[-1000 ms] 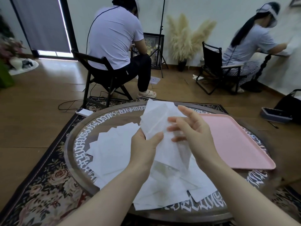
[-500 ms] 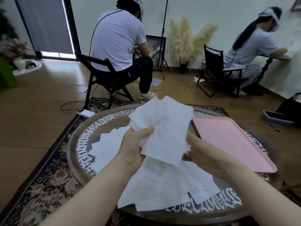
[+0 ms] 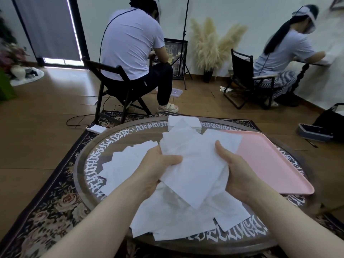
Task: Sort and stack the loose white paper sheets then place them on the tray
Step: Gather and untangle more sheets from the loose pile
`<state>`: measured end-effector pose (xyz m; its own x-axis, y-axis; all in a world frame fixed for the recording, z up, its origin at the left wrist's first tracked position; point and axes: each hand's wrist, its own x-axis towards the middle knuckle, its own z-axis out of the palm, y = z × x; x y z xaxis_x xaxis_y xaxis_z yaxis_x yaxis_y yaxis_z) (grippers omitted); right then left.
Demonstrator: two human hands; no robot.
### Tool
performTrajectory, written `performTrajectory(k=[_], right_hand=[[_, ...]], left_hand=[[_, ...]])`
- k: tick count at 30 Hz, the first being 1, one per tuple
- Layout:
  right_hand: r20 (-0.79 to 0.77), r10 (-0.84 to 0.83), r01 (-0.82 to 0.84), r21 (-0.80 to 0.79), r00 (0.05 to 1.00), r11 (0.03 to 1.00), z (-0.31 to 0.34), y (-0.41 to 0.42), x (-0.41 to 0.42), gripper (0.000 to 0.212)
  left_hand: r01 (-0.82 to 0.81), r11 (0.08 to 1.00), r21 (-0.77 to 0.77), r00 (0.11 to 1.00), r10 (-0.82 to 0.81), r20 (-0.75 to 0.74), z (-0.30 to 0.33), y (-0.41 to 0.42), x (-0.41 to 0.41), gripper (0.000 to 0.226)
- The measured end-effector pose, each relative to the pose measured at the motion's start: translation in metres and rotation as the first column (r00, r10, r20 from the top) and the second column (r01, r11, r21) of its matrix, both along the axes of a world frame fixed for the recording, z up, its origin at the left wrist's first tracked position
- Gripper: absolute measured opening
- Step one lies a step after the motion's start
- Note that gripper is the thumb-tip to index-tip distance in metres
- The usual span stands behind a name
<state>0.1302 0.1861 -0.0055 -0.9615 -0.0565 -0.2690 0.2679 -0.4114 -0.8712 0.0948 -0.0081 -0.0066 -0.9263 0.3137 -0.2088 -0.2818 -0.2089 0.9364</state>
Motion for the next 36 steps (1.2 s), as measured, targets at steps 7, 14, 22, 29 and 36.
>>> performTrajectory(k=[7, 14, 22, 29, 36], right_hand=[[0.025, -0.176, 0.177, -0.042, 0.984, 0.983, 0.003, -0.004, 0.003, 0.054], [0.038, -0.312, 0.312, -0.018, 0.949, 0.95, 0.008, -0.007, 0.005, 0.038], [-0.033, -0.505, 0.505, -0.001, 0.863, 0.863, 0.016, 0.006, 0.001, 0.036], [-0.205, -0.45, 0.476, 0.102, 0.869, 0.873, 0.021, 0.007, 0.003, 0.02], [-0.421, -0.532, 0.672, 0.345, 0.735, 0.656, 0.029, -0.003, 0.01, 0.008]], left_hand=[[-0.093, 0.993, -0.071, 0.99, 0.085, -0.11, -0.001, 0.004, 0.005, 0.016], [-0.081, 0.989, -0.123, 0.989, 0.065, -0.132, -0.001, 0.008, 0.01, 0.018], [-0.323, 0.926, -0.197, 0.942, 0.294, -0.163, -0.001, -0.005, -0.003, 0.023], [-0.497, 0.848, -0.186, 0.866, 0.472, -0.163, -0.003, -0.007, -0.004, 0.012], [-0.468, 0.876, -0.117, 0.867, 0.429, -0.252, 0.0, 0.009, 0.008, 0.009]])
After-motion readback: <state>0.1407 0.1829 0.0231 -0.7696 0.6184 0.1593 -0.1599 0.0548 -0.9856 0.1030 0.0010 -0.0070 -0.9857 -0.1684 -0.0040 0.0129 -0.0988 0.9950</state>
